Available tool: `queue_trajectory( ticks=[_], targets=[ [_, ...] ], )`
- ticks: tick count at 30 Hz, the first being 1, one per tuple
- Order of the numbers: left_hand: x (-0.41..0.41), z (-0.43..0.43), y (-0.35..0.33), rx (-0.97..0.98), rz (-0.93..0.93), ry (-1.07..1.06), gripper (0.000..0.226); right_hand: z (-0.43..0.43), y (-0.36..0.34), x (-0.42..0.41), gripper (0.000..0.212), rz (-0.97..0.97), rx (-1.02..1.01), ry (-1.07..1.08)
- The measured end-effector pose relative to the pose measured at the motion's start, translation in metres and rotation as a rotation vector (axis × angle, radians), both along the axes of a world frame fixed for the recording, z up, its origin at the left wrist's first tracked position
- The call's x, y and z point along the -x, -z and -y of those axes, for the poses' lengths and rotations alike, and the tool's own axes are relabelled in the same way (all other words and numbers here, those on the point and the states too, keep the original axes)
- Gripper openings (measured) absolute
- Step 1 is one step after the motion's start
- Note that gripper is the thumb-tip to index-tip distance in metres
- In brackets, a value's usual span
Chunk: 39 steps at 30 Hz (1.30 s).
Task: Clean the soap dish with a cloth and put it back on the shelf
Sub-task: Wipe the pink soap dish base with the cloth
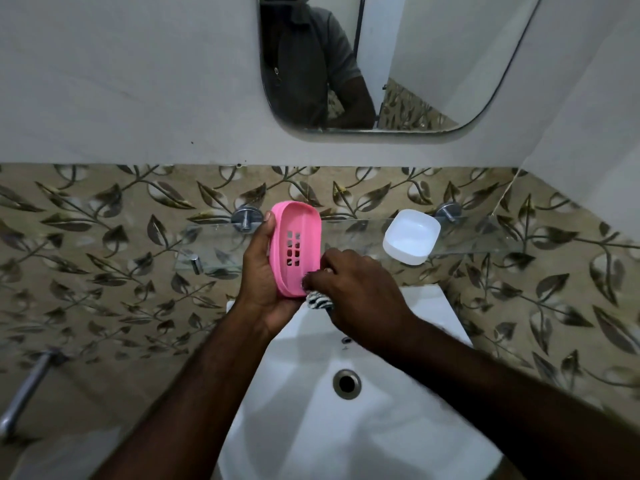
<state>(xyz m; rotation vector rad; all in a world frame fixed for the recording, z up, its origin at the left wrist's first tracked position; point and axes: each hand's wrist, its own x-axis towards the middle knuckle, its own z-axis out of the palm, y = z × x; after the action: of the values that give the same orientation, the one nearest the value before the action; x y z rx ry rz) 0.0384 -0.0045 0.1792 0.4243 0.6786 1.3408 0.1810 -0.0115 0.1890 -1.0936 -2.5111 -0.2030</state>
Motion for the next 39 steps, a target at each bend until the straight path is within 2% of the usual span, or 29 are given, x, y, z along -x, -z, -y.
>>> queue_trajectory(
  ticks=[3,4,6,7,9,11,13,15,17,20,23,26,28,32,34,36,37,39],
  targets=[
    [0.000,-0.001,0.011,0.076,0.034,0.054,0.069,-0.009,-0.004,-0.004,0.036,0.018,0.197,0.017],
    [0.000,0.000,0.014,0.088,0.041,0.081,0.072,-0.010,-0.010,-0.006,0.035,-0.085,0.340,0.016],
    [0.001,0.001,0.022,0.078,0.059,0.125,0.072,-0.015,-0.024,-0.006,0.028,-0.497,0.598,0.058],
    [0.001,0.002,0.023,0.066,0.073,0.136,0.070,-0.019,-0.030,-0.006,0.026,-0.694,0.604,0.090],
    [-0.002,0.003,0.023,0.053,0.112,0.132,0.066,-0.023,-0.039,-0.005,0.032,-0.866,0.501,0.114],
    [-0.006,0.004,0.019,0.019,0.135,0.126,0.061,-0.023,-0.036,0.002,0.039,-0.813,0.497,0.114],
    [-0.010,0.007,0.015,0.005,0.118,0.131,0.055,-0.017,-0.023,0.010,0.040,-0.598,0.464,0.150],
    [-0.012,0.008,0.018,0.030,0.109,0.126,0.054,-0.006,-0.010,0.013,0.032,-0.443,0.412,0.184],
    [-0.009,0.010,0.021,0.073,0.097,0.113,0.060,0.009,-0.006,0.013,0.022,-0.396,0.426,0.136],
    [-0.006,0.010,0.022,0.080,0.077,0.106,0.071,0.022,-0.012,0.011,0.021,-0.468,0.475,0.044],
    [-0.013,0.010,0.012,-0.026,0.034,0.081,0.062,0.010,-0.025,0.012,0.034,-0.642,0.399,0.121],
    [-0.022,0.015,0.003,-0.073,0.029,0.069,0.049,-0.008,-0.033,0.013,0.030,-0.573,0.202,0.233],
    [-0.025,0.018,0.005,-0.079,0.016,0.065,0.049,-0.010,-0.030,0.010,0.025,-0.482,0.158,0.287],
    [-0.021,0.019,0.009,-0.010,-0.013,0.033,0.060,0.016,-0.014,0.008,0.012,-0.425,0.331,0.264],
    [-0.017,0.020,0.007,0.017,-0.037,0.033,0.063,0.027,-0.014,0.006,0.010,-0.504,0.482,0.223],
    [-0.017,0.019,0.001,-0.022,-0.063,0.024,0.064,0.026,-0.024,0.007,0.011,-0.703,0.594,0.175],
    [-0.019,0.018,-0.004,-0.048,-0.071,0.027,0.063,0.022,-0.031,0.009,0.014,-0.786,0.585,0.161],
    [-0.025,0.016,-0.014,-0.081,-0.045,0.035,0.057,0.013,-0.040,0.015,0.021,-0.826,0.424,0.151]
  ],
)
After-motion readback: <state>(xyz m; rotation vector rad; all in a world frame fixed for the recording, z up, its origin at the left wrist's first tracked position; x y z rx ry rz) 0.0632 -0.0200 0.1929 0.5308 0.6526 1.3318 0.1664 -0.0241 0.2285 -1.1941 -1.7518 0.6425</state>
